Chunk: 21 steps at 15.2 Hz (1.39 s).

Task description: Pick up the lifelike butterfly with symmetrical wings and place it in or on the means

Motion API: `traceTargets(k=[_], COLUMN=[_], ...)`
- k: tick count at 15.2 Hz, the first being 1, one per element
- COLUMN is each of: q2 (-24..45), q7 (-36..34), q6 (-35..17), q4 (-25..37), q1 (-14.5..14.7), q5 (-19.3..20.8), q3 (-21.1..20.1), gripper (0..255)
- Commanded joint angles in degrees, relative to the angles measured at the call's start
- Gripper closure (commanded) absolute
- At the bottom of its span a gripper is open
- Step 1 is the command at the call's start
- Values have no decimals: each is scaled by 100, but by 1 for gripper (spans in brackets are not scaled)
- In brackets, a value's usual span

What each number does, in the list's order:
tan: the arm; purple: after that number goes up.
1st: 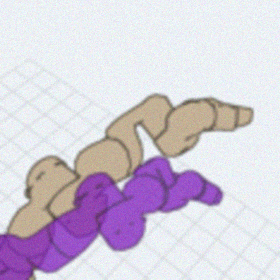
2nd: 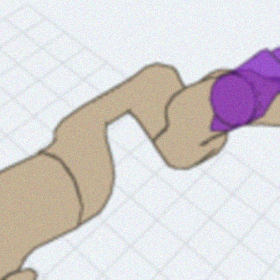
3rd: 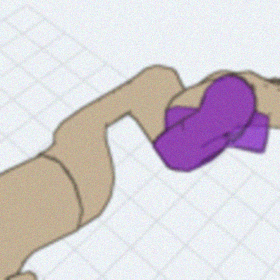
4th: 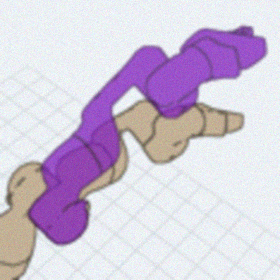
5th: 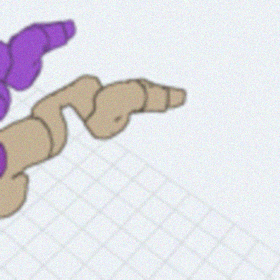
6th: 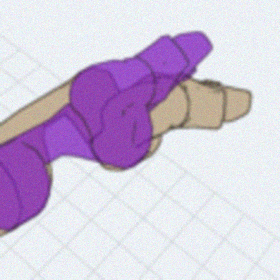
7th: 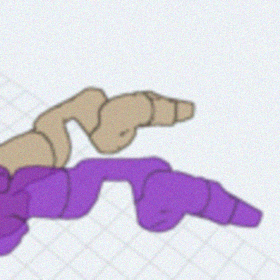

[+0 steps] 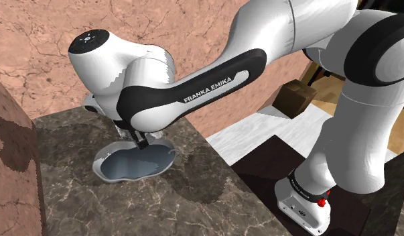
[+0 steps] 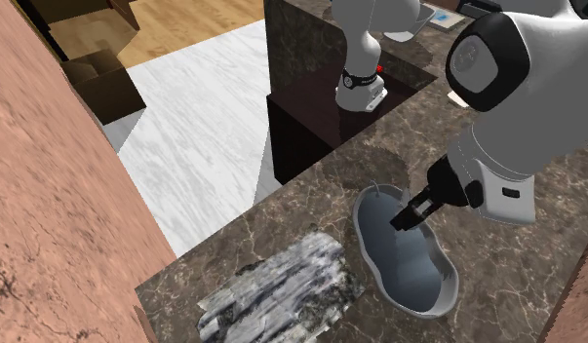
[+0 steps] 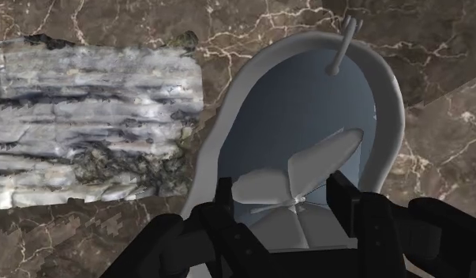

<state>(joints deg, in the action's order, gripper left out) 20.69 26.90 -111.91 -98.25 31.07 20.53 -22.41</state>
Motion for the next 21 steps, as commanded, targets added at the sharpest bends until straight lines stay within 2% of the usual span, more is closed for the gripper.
traceTargets(k=[1,8,16,17,21], q2=[71,302,302,302,302], q7=[-52,-206,-206,-206,-206], q6=[-120,-531,-530,-530,-530], q4=[-59,-276,-275,-275,-275], q1=[12,37,37,37,37], q5=[42,190,190,190,190], q3=[14,73,73,73,73], gripper=[255,255,255,0,0])
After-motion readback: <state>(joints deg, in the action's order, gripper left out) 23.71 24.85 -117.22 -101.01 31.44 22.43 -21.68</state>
